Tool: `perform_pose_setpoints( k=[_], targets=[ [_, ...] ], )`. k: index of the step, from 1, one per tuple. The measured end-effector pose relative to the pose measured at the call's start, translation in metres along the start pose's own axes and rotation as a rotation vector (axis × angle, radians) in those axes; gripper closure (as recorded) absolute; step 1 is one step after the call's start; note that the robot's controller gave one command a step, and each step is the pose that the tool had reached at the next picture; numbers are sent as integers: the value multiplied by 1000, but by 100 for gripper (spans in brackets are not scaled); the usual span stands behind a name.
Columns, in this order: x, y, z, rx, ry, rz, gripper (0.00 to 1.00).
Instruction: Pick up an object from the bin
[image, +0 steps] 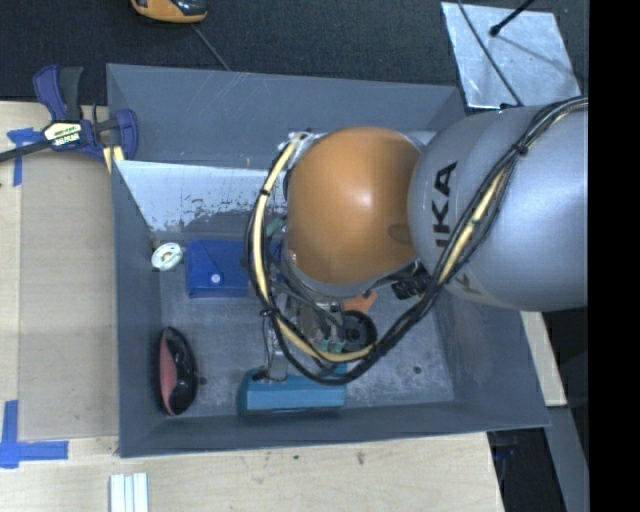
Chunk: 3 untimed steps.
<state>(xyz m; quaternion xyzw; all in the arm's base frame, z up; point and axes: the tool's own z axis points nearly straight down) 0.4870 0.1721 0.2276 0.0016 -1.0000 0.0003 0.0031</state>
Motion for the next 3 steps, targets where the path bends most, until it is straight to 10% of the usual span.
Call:
perform_pose_setpoints(
  k=[1, 3],
  targets=[
    [-2, -1, -5, -2, -9, 3, 0],
    [-36, -79, 38, 3, -4, -70, 0]
  ],
)
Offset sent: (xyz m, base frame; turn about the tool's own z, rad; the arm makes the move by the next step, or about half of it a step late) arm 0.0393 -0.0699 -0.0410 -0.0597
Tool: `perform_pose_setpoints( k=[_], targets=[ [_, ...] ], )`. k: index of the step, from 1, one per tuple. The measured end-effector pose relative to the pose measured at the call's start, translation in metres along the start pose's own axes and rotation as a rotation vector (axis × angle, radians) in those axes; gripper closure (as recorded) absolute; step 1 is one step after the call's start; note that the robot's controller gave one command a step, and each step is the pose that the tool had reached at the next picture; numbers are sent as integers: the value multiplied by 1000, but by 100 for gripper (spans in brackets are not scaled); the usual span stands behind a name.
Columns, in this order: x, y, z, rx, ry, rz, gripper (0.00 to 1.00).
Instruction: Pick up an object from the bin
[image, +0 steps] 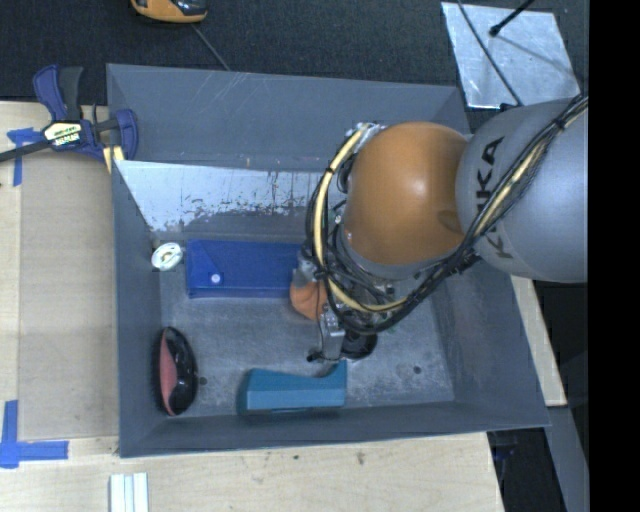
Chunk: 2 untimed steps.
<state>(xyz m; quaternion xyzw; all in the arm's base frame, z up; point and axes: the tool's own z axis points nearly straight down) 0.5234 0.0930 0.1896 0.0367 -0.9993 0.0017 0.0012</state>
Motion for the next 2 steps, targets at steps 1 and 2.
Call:
perform_pose_setpoints(
  k=[1, 2],
  targets=[
    [-4, 5, -15, -1, 8, -8, 0],
    [-19, -6, -77, -4, -2, 16, 0]
  ],
)
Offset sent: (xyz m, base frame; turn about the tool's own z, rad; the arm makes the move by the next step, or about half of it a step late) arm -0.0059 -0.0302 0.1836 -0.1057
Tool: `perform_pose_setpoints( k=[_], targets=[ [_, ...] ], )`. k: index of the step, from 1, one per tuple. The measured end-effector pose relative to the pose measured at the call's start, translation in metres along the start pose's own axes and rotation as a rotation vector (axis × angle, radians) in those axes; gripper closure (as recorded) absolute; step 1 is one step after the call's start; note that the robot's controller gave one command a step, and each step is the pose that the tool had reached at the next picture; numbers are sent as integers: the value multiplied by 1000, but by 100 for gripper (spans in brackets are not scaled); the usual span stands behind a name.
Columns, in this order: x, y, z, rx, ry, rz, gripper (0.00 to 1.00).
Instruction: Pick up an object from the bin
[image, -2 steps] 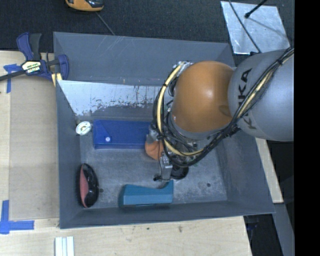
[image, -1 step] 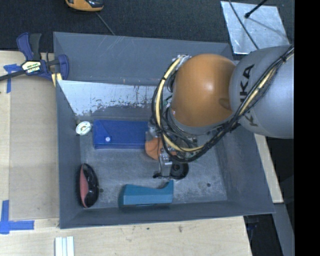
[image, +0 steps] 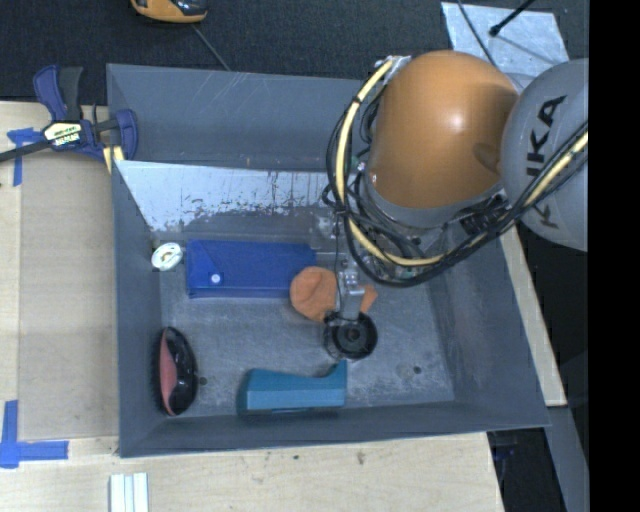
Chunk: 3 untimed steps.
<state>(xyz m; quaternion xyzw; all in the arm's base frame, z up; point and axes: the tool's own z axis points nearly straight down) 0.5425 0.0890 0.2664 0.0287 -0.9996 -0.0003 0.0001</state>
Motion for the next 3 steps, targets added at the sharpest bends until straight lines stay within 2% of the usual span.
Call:
perform_pose_setpoints(
  k=[1, 2, 3],
  targets=[
    [10, -15, -24, 0, -14, -10, 0],
    [-20, -9, 47, 0, -11, 27, 0],
    [-21, -31, 71, 0, 2, 0, 0]
  ],
)
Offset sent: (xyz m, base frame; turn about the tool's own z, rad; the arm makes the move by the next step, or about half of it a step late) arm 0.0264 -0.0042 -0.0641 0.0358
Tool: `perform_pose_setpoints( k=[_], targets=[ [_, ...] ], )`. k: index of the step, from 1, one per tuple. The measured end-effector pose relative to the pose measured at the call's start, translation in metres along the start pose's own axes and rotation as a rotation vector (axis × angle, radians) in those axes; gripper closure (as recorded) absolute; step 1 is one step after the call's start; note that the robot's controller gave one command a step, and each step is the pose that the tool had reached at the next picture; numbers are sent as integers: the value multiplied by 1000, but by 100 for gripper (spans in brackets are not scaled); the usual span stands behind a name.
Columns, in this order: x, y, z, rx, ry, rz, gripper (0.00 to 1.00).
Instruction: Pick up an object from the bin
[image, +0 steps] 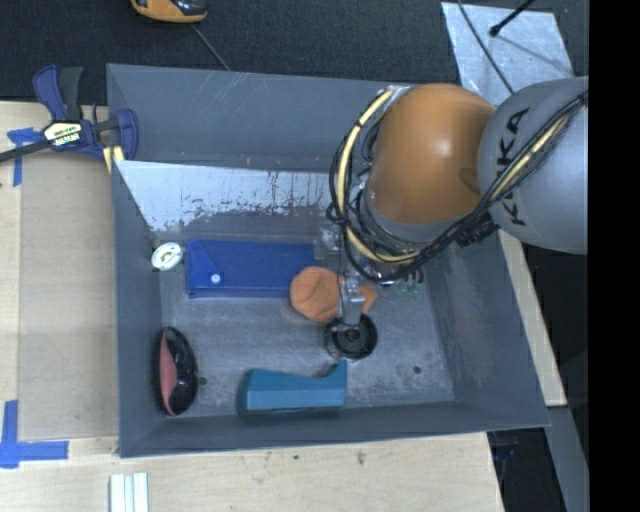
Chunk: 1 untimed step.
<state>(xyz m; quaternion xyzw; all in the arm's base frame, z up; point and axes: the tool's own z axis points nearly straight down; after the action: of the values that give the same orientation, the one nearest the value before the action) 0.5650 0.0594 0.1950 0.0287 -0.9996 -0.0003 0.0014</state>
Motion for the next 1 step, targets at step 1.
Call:
perform_pose_setpoints(
  k=[1],
  targets=[
    [-5, -9, 17, 1, -8, 75, 0]
  ],
)
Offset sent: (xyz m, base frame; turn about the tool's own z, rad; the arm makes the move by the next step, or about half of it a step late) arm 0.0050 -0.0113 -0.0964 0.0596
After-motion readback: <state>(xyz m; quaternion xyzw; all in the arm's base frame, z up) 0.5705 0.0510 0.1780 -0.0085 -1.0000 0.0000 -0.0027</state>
